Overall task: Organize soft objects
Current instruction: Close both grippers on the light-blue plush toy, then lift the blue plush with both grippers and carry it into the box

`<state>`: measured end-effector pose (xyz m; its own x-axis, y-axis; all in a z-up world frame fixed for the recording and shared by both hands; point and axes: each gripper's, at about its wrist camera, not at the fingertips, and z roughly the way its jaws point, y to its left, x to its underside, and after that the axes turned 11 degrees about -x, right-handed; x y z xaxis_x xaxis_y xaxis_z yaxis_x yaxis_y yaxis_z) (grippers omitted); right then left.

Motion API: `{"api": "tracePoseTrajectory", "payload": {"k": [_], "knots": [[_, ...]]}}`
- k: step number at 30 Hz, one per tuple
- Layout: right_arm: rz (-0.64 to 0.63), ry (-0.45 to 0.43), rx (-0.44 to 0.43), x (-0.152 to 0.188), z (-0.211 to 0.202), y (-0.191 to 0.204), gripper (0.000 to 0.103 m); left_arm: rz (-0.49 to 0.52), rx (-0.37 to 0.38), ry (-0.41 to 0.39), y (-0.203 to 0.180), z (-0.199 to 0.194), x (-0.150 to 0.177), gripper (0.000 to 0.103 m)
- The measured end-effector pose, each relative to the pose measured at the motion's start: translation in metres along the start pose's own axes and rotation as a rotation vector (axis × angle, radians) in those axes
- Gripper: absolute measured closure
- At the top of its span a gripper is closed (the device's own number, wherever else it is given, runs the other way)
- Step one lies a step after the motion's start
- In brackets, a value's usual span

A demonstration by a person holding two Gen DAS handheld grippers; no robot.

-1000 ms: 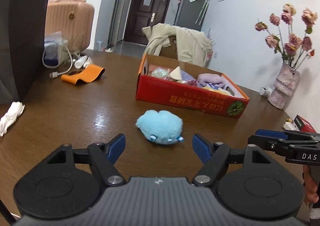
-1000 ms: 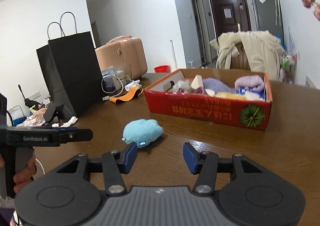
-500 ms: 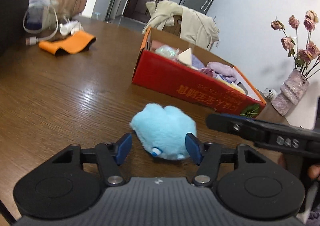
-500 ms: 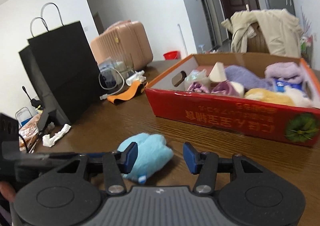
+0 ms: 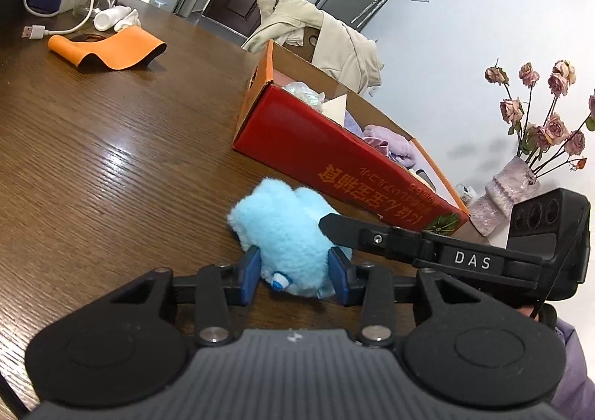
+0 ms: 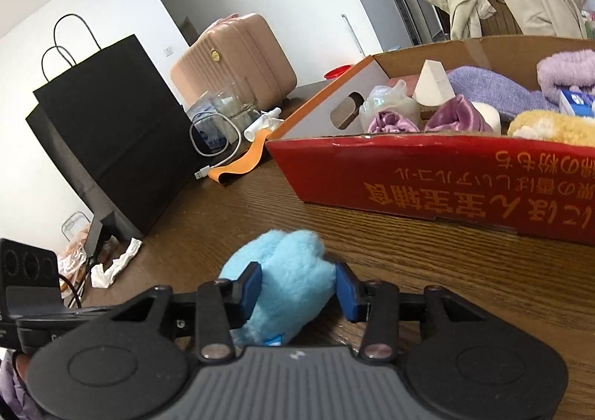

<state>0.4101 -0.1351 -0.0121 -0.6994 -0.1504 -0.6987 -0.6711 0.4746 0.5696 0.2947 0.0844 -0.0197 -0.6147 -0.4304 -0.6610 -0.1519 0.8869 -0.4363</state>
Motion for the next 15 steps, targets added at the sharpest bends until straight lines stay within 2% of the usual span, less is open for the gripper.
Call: {"api": "tracePoseTrajectory", "payload": {"k": [4,9,15], "knots": [[-0.027,0.002,0.018,0.003,-0.009,0.013,0.063,0.042,-0.022,-0.025,-0.013,-0.013,0.003,0.065],[-0.042,-0.041,0.049,0.019,-0.051,0.035,0.063,0.088,0.027,-0.047,-0.038,-0.037,0.013,0.066],[-0.025,-0.137,0.100,0.039,-0.112,0.048,0.065,0.164,0.096,-0.063,-0.079,-0.053,0.027,0.067]]}}
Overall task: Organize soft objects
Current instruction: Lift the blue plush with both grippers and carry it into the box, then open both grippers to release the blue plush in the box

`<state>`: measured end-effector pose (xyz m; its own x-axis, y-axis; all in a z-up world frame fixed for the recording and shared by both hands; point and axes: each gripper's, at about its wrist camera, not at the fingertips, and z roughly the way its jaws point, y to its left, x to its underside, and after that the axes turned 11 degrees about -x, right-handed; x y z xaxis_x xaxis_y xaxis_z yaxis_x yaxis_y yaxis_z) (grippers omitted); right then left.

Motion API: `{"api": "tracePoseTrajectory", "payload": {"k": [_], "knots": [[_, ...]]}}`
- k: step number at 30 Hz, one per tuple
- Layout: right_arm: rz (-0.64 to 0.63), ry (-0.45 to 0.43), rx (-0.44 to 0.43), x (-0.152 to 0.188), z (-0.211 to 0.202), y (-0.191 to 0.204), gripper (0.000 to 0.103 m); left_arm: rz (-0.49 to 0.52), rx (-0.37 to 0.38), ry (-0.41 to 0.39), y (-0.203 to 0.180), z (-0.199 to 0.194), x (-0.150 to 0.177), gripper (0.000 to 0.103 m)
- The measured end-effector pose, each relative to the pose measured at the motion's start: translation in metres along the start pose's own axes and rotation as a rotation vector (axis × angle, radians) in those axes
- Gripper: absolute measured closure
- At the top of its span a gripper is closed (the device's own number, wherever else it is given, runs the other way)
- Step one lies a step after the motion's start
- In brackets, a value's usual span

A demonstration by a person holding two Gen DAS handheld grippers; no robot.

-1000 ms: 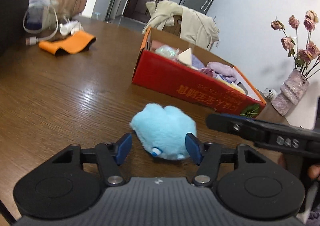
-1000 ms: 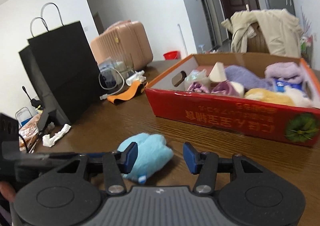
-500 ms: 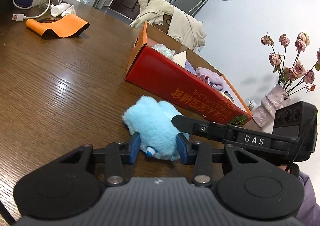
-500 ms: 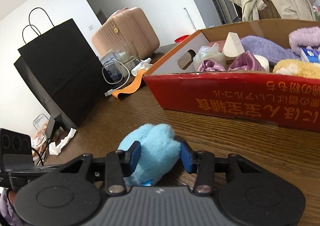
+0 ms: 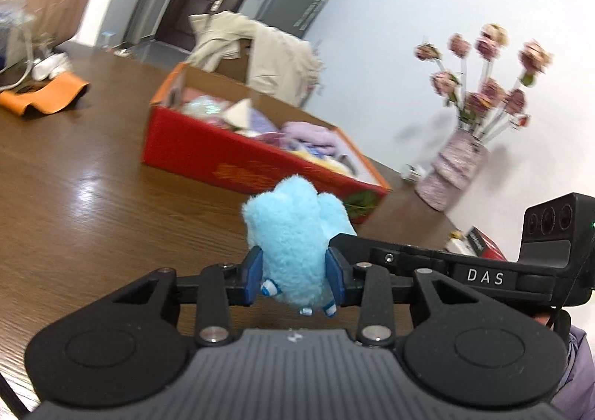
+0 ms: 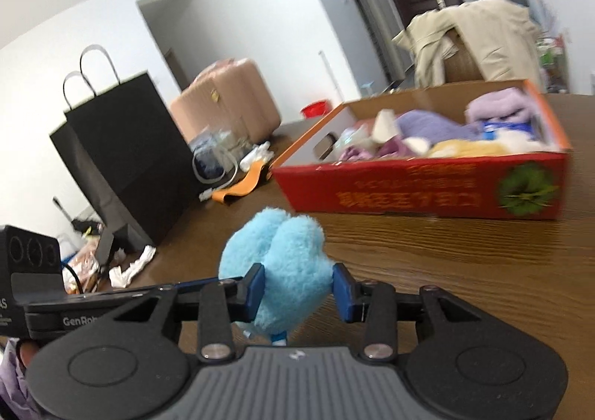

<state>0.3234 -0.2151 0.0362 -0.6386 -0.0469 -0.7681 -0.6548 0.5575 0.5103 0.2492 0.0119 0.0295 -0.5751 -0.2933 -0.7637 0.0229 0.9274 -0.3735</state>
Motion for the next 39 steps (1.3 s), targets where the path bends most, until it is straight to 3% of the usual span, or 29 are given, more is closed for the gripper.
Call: {"api": "tracePoseTrajectory", "payload": {"k": [6,12,17,22,25,26,28,30,35,39], "knots": [[-0.006,-0.066,0.041,-0.001,-0.038,-0.002,0.065,0.077,0.026,-0.008,-0.035,0.003,-0.011,0.067],[-0.097,-0.112,0.116,-0.055,-0.042,-0.020,0.065,0.189,0.055,-0.021,-0.064,0.047,-0.076,0.067],[-0.052,-0.099,0.128,-0.127,-0.014,-0.073,0.065,0.278,0.032,-0.011,-0.077,0.113,-0.133,0.067],[-0.004,-0.027,0.158,-0.164,0.035,-0.126,0.065,0.281,-0.005,0.077,-0.066,0.188,-0.165,0.067],[0.026,0.051,0.201,-0.170,0.067,-0.155,0.065,0.287,-0.040,0.173,-0.054,0.232,-0.168,0.068],[0.035,0.091,0.228,-0.170,0.079,-0.164,0.066,0.289,-0.061,0.186,-0.050,0.240,-0.167,0.076],[0.007,0.127,0.292,-0.164,0.092,-0.169,0.071,0.292,-0.083,0.190,-0.042,0.251,-0.165,0.078],[-0.030,0.138,0.319,-0.160,0.099,-0.170,0.074,0.279,-0.077,0.179,-0.032,0.253,-0.164,0.086],[-0.121,0.100,0.388,-0.159,0.104,-0.157,0.091,0.278,-0.078,0.172,-0.025,0.253,-0.160,0.088],[-0.111,0.110,0.313,-0.161,0.113,-0.153,0.091,0.284,-0.095,0.178,-0.029,0.254,-0.158,0.089]]}}
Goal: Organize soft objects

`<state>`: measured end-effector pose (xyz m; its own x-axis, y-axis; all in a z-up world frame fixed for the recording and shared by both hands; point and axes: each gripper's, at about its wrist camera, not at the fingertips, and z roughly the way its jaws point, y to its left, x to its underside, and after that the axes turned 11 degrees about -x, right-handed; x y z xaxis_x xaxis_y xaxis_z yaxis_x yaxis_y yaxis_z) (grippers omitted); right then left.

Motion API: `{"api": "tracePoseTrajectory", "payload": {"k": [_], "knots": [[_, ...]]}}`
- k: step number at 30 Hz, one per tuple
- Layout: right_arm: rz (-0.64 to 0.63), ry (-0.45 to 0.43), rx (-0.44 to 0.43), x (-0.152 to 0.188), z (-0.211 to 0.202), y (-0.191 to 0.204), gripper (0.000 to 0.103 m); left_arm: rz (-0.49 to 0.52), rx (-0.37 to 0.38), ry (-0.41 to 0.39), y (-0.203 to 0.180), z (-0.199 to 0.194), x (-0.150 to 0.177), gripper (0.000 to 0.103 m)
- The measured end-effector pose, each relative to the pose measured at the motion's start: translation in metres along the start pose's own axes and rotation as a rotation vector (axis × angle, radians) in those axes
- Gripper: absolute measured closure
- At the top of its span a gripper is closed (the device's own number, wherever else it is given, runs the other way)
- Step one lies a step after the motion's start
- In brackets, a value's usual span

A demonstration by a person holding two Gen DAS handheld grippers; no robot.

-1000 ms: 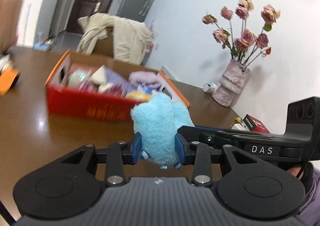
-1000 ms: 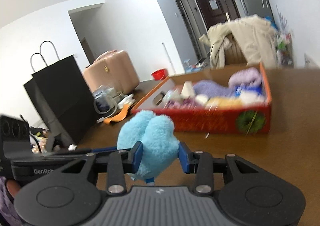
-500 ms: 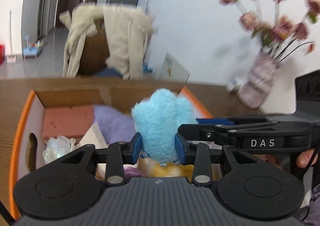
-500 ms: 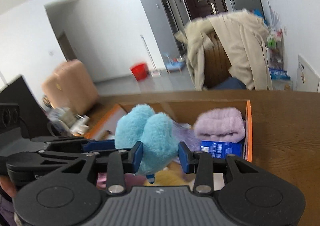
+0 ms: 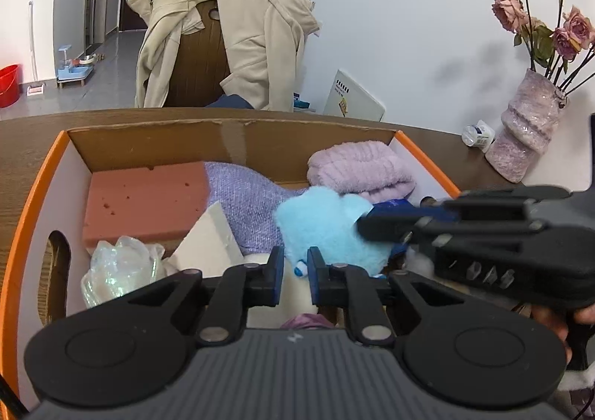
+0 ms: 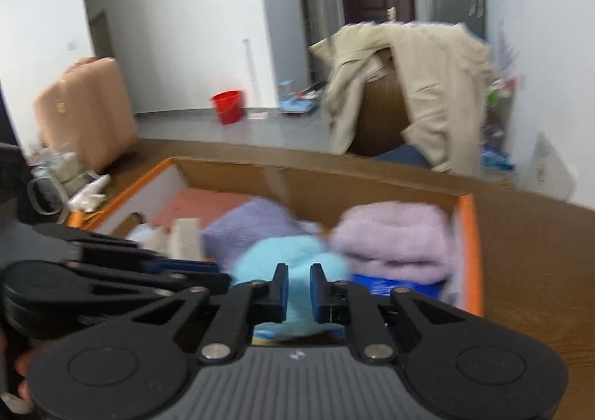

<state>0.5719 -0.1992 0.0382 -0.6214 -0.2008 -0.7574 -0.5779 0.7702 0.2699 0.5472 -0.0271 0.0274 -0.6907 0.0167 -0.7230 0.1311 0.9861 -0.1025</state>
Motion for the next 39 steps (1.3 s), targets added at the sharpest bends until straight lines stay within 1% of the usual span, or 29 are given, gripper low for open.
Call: {"api": "tracePoseTrajectory", "payload": {"k": [1,2,4,7,10,14,19,20,22,27,29,31,32,34,35,36,37,38,39], "knots": [[-0.004,0.026,0.013,0.001,0.007,0.002,0.091,-0.002,-0.001,-0.006,0.000,-0.003,0.000,0.089],[-0.016,0.031,0.032,0.002,0.011,0.004,0.091,-0.003,0.004,-0.019,0.002,-0.008,0.000,0.088],[-0.007,0.043,0.038,0.002,0.011,0.006,0.091,-0.016,0.007,-0.053,0.007,-0.022,-0.003,0.088],[0.001,0.055,0.048,0.001,0.008,0.009,0.090,-0.042,-0.034,-0.082,0.016,-0.039,-0.011,0.088],[0.013,0.051,0.047,-0.001,-0.004,0.013,0.088,-0.043,-0.051,-0.100,0.018,-0.056,-0.015,0.088],[-0.023,-0.001,0.066,-0.005,-0.040,0.031,0.088,-0.034,-0.065,-0.132,0.014,-0.091,-0.011,0.088],[-0.070,-0.060,0.101,-0.007,-0.099,0.055,0.088,-0.019,-0.094,-0.206,0.009,-0.152,0.006,0.088],[-0.077,-0.072,0.109,-0.004,-0.112,0.060,0.088,-0.019,-0.099,-0.219,0.009,-0.164,0.011,0.088],[-0.090,-0.090,0.120,0.002,-0.136,0.068,0.083,-0.018,-0.121,-0.248,0.008,-0.188,0.023,0.088],[-0.093,-0.115,0.143,0.025,-0.184,0.083,0.081,-0.009,-0.182,-0.308,0.000,-0.237,0.057,0.088],[-0.082,-0.146,0.146,0.040,-0.204,0.090,0.077,0.002,-0.209,-0.337,-0.005,-0.252,0.073,0.088],[-0.081,-0.183,0.131,0.057,-0.219,0.098,0.063,0.001,-0.237,-0.367,-0.010,-0.265,0.090,0.086],[-0.085,-0.211,0.126,0.068,-0.227,0.103,0.060,-0.007,-0.248,-0.384,-0.011,-0.270,0.100,0.084],[-0.102,-0.271,0.134,0.089,-0.241,0.114,0.047,-0.017,-0.271,-0.418,-0.016,-0.279,0.119,0.069],[-0.116,-0.312,0.146,0.101,-0.248,0.121,0.042,-0.019,-0.286,-0.444,-0.019,-0.285,0.131,0.052],[-0.128,-0.342,0.157,0.111,-0.251,0.125,0.030,-0.015,-0.298,-0.475,-0.024,-0.290,0.142,0.031],[-0.143,-0.380,0.173,0.124,-0.255,0.131,0.019,-0.015,-0.320,-0.502,-0.028,-0.294,0.154,0.021],[-0.159,-0.417,0.189,0.137,-0.259,0.136,0.017,-0.020,-0.346,-0.522,-0.032,-0.298,0.164,0.010],[-0.169,-0.440,0.201,0.146,-0.261,0.140,0.015,-0.025,-0.360,-0.536,-0.035,-0.301,0.172,0.006]]}}
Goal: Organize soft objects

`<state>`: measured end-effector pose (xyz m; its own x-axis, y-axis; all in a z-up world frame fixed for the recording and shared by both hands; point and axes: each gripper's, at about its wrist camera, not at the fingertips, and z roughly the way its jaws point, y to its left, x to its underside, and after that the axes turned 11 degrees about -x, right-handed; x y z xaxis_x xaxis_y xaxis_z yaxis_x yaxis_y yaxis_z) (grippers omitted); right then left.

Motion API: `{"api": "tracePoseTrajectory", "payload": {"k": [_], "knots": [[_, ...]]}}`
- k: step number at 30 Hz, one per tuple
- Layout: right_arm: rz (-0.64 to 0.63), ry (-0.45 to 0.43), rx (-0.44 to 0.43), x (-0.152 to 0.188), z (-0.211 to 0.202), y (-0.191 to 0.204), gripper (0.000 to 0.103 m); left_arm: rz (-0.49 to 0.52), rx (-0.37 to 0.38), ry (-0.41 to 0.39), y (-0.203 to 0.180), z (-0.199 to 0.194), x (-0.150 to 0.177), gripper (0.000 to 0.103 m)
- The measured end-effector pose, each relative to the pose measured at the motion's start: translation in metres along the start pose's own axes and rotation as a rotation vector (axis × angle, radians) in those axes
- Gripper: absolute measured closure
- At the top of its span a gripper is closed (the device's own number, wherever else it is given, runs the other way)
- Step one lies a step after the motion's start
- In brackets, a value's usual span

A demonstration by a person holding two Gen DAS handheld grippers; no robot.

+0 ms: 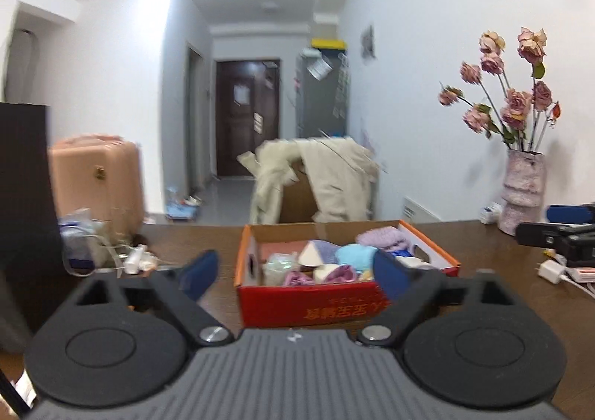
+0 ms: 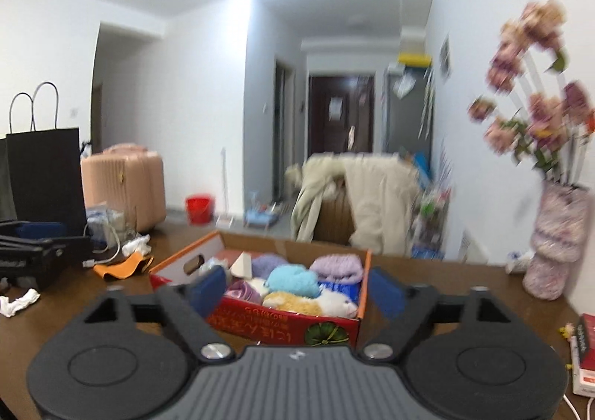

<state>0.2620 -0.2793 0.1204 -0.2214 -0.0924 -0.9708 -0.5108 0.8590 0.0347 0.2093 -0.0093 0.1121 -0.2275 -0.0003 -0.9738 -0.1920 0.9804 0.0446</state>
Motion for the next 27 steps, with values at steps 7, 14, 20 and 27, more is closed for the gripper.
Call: {"api": "tracePoseTrajectory", "payload": {"k": [7,14,20,27], "knots": [[-0.002,-0.075,0.008,0.039,-0.041,0.026,0.009,-0.025,-0.026,-0.070,-0.005,-0.047,0.037,0.000],[0.014,-0.077,0.007,0.069,-0.072,0.052,0.005,-0.071,-0.040,-0.095,-0.003,-0.078,0.064,0.000],[0.046,-0.025,0.007,0.108,-0.099,0.076,0.004,-0.110,-0.037,-0.057,0.008,-0.108,0.096,0.000],[0.058,-0.026,0.026,0.149,-0.128,0.102,0.004,-0.043,-0.039,-0.052,0.006,-0.132,0.123,0.000]]}}
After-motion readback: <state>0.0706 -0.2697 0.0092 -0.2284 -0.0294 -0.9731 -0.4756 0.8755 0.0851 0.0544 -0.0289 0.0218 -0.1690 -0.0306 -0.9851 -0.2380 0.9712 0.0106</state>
